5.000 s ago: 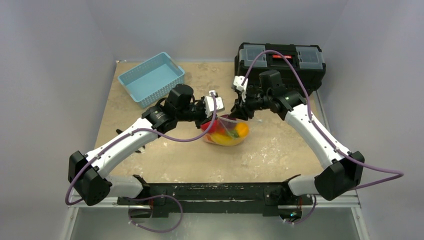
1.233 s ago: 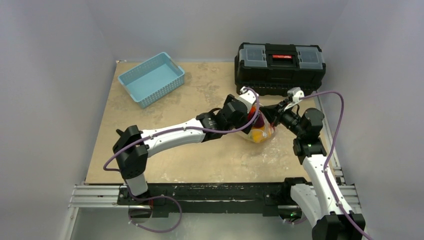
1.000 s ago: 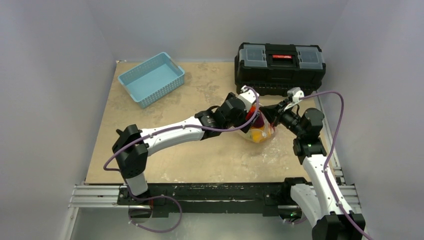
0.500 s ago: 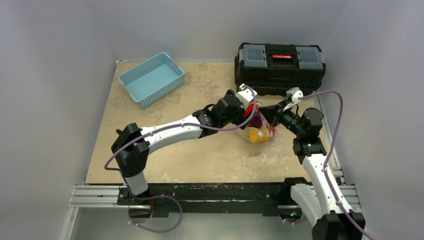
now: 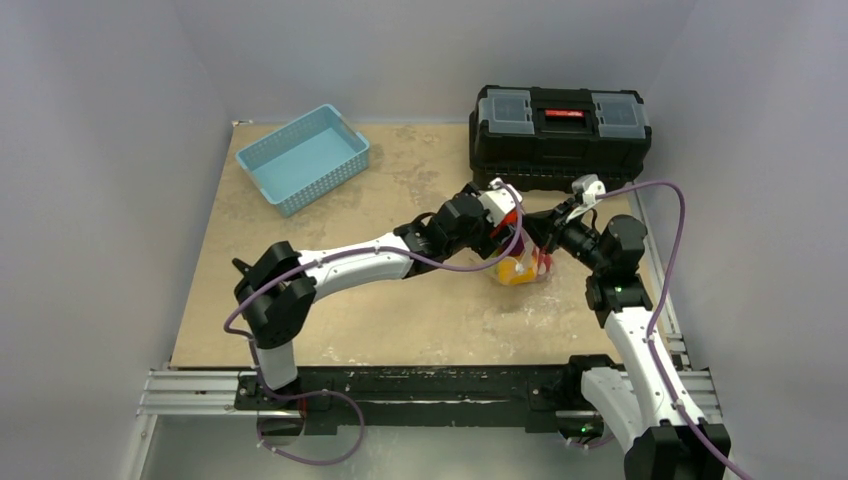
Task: Open the zip-top bag and remove the fake food
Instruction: Pick up the fake vegetable from the zipper food storage bag.
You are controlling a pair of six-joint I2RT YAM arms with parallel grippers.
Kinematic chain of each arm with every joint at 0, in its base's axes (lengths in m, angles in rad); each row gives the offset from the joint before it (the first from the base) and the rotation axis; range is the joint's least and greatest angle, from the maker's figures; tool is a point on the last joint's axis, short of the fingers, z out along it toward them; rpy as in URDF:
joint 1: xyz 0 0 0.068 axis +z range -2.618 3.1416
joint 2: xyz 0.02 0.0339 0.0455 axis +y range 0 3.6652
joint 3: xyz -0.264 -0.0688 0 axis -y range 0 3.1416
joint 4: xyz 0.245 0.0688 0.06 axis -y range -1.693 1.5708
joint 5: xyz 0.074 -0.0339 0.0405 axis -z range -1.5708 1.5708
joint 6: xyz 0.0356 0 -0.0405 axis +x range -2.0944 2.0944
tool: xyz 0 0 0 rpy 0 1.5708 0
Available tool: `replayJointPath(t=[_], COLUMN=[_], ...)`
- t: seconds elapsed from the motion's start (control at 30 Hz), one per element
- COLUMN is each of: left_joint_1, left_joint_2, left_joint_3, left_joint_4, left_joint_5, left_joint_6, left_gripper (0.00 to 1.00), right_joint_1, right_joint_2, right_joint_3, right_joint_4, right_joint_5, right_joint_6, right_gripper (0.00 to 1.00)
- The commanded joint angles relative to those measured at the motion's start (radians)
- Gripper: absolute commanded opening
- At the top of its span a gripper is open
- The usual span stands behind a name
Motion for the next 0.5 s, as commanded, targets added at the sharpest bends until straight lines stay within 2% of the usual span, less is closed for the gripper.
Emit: replayJointPath(t=[0.0, 0.13, 0.27, 0.37, 0.47], left_joint_1=[0.018, 0.023, 0.031, 0.036, 0.037], left_joint_2=[0.038, 0.063, 0.083, 0.088, 0.088], left_joint_3=[0.068, 0.083, 0.082, 0.065, 0.056], left_joint_4=[0.036, 0.044, 0.080, 0.134, 0.165], left_joint_5=[-0.001, 0.001, -0.016, -0.023, -0.002], left_joint_6=[0.018, 0.018, 0.016, 0.023, 0.032], left_gripper=[0.79, 0.85, 0.84, 0.79, 0.70], right_joint_1=[-0.004, -0.003, -0.003, -0.004, -0.003], right_joint_2=[0.000, 0.001, 0.001, 0.003, 0.004], right_joint_3=[0.009, 0.010, 0.012, 0.011, 0.012], right_joint_4=[0.044, 0.044, 0.042, 0.041, 0.039], right_joint_5=[-0.029, -0.032, -0.030, -0.030, -0.029], right_joint_6=[-0.015, -0.017, -0.019, -0.020, -0.020], right_gripper=[0.00, 0.00, 0.00, 0.00, 0.00])
